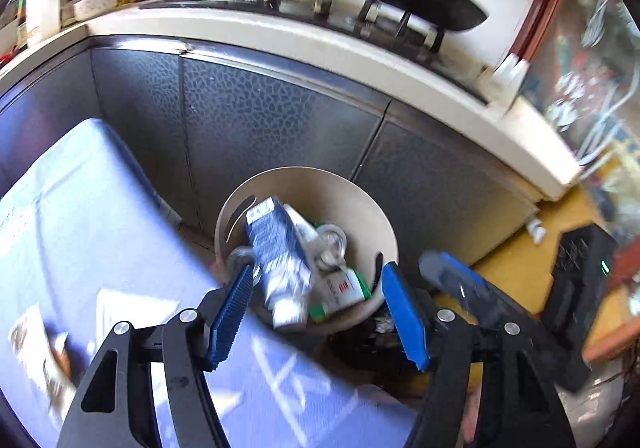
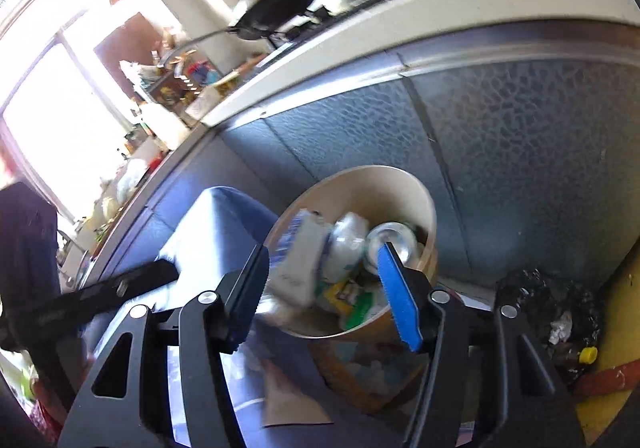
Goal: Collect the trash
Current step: 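Carry carton and green wrapper over the beige bin and open both tools, then move both tools back to the beige snack bag and red packet, then grasp the beige snack bag with left tool while right tool grasps the red-and-white packet, then carry snack bag and packet over the beige bin and open both tools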
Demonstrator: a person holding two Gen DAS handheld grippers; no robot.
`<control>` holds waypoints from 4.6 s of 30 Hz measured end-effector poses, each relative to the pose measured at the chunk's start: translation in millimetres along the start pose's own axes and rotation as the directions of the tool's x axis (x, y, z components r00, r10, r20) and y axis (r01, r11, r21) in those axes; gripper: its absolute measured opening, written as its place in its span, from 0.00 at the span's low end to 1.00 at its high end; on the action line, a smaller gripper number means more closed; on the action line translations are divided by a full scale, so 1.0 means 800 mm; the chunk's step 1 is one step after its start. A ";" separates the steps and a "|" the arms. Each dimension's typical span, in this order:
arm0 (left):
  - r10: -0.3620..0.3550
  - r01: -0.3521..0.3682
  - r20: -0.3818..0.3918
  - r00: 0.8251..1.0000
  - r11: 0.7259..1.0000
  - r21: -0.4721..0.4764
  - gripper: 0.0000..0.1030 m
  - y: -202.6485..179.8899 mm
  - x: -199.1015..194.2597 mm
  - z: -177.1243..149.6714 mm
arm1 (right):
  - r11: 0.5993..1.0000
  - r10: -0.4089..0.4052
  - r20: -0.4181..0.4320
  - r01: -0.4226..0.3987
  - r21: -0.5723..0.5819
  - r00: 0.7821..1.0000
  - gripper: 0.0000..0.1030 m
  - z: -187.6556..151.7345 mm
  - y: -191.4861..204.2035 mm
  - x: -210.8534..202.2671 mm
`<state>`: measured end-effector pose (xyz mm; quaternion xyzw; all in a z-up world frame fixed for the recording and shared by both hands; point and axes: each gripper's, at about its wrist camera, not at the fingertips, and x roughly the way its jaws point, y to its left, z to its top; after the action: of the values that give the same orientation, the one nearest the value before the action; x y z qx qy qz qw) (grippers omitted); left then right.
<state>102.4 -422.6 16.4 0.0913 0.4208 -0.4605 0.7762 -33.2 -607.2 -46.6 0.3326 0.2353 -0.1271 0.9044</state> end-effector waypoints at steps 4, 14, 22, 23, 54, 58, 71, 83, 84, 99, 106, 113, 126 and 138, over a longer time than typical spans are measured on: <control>0.010 -0.009 0.034 0.999 0.999 -0.034 0.65 0.033 -0.053 -0.042 | 0.993 -0.036 -0.092 0.025 -0.119 0.995 0.53 -0.008 0.048 0.030; 0.141 -0.132 0.049 0.989 0.979 -0.154 0.65 0.126 -0.149 -0.125 | 0.927 -0.333 -0.260 0.264 -0.267 0.906 0.47 -0.008 0.063 0.140; 0.239 -0.215 0.039 0.970 0.925 -0.312 0.65 0.224 -0.197 -0.177 | 0.928 -0.322 -0.115 0.289 -0.234 0.940 0.48 0.015 0.075 0.061; 0.239 -0.214 0.037 0.970 0.920 -0.329 0.65 0.232 -0.198 -0.181 | 0.938 -0.269 -0.105 0.236 -0.254 0.957 0.49 0.011 0.098 0.053; 0.198 -0.166 0.031 0.980 0.890 -0.425 0.70 0.296 -0.224 -0.234 | 0.914 0.222 -0.481 -0.353 -0.200 0.848 0.05 -0.175 0.335 0.139; 0.190 -0.157 0.040 0.981 0.898 -0.412 0.73 0.289 -0.220 -0.219 | 0.892 0.285 -0.554 -0.428 -0.145 0.782 0.05 -0.206 0.352 0.142; 0.296 -0.293 -0.055 0.954 0.870 -0.398 0.74 0.285 -0.185 -0.213 | 0.926 0.315 -0.462 -0.375 -0.042 0.829 0.41 -0.193 0.285 0.100; 0.301 -0.305 -0.074 0.951 0.868 -0.391 0.72 0.287 -0.155 -0.202 | 0.951 0.281 -0.423 -0.309 0.002 0.861 0.41 -0.174 0.246 0.117; 0.307 -0.306 -0.061 0.950 0.868 -0.392 0.68 0.287 -0.156 -0.202 | 0.951 0.281 -0.423 -0.308 0.004 0.861 0.41 -0.172 0.246 0.119; 0.259 -0.228 0.013 0.966 0.871 -0.435 0.39 0.286 -0.189 -0.220 | 0.942 0.325 -0.460 -0.328 0.076 0.826 0.04 -0.184 0.274 0.170; 0.253 -0.210 0.040 0.967 0.874 -0.438 0.39 0.277 -0.221 -0.231 | 0.932 0.334 -0.444 -0.361 0.024 0.831 0.02 -0.192 0.284 0.126; 0.249 -0.202 0.055 0.967 0.880 -0.429 0.39 0.258 -0.234 -0.236 | 0.927 0.356 -0.410 -0.371 0.044 0.840 0.02 -0.193 0.270 0.080; 0.287 -0.246 0.077 0.955 0.908 -0.340 0.39 0.203 -0.240 -0.224 | 0.925 0.370 -0.333 -0.376 0.047 0.867 0.02 -0.176 0.241 0.029; 0.280 -0.255 0.065 0.958 0.932 -0.256 0.39 0.158 -0.215 -0.199 | 0.929 0.370 -0.274 -0.358 0.096 0.888 0.02 -0.157 0.188 0.012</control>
<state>73.7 -158.6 12.1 0.0280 0.4187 -0.2988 0.8571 -9.6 -412.5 -54.1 0.4050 0.2946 0.0892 0.8610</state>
